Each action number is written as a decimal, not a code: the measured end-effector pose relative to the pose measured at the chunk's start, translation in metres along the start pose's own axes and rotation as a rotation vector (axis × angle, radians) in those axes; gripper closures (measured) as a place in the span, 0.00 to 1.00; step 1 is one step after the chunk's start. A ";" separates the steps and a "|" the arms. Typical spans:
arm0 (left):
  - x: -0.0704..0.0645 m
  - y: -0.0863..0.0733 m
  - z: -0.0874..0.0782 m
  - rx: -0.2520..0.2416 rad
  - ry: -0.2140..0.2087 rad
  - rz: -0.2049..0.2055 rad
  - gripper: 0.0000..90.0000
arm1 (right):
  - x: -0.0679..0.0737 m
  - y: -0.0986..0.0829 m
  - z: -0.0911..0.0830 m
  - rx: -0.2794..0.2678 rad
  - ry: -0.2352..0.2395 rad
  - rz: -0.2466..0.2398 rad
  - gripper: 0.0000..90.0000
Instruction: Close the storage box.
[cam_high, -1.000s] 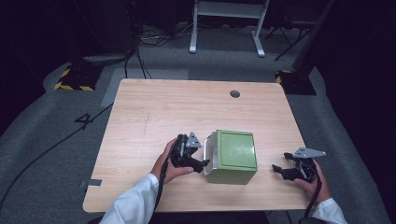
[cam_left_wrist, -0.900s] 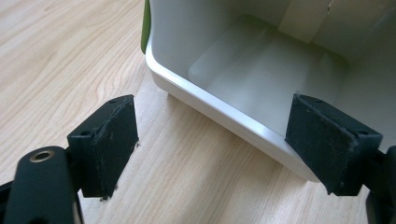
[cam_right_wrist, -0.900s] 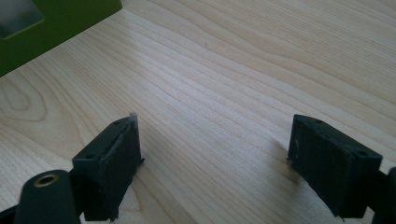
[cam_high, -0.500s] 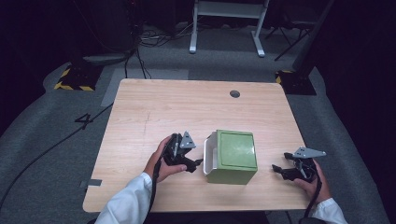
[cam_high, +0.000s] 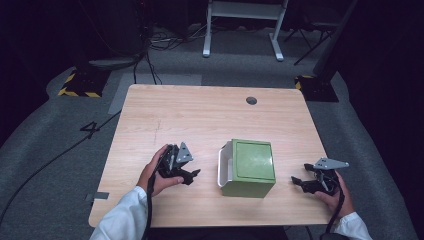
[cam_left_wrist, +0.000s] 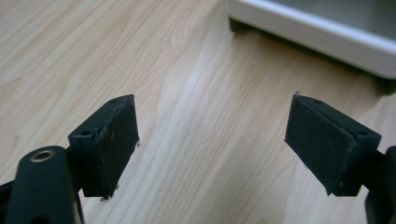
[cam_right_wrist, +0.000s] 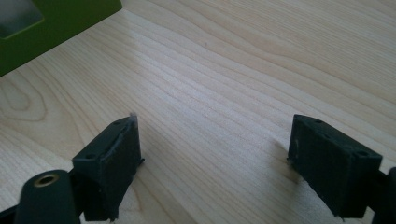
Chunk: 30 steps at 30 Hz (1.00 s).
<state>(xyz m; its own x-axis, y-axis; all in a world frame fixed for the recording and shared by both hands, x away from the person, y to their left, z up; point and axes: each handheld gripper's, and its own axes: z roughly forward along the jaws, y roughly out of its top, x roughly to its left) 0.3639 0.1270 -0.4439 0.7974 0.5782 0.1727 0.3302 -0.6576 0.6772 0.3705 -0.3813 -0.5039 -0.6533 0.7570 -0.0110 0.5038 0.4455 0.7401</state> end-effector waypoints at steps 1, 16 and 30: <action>0.001 -0.003 -0.001 0.001 0.012 0.002 0.20 | 0.000 0.000 0.000 0.000 0.000 0.001 0.19; 0.024 -0.048 -0.021 0.073 0.112 -0.049 0.20 | 0.000 0.000 0.000 0.000 0.000 0.001 0.19; 0.039 -0.098 -0.028 0.137 0.153 -0.098 0.20 | 0.000 0.000 0.000 0.000 0.000 0.001 0.19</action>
<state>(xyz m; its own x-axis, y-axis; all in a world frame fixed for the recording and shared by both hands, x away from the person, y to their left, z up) 0.3483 0.2270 -0.4832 0.6759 0.7021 0.2240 0.4762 -0.6480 0.5944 0.3705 -0.3812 -0.5039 -0.6527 0.7575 -0.0099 0.5046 0.4445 0.7401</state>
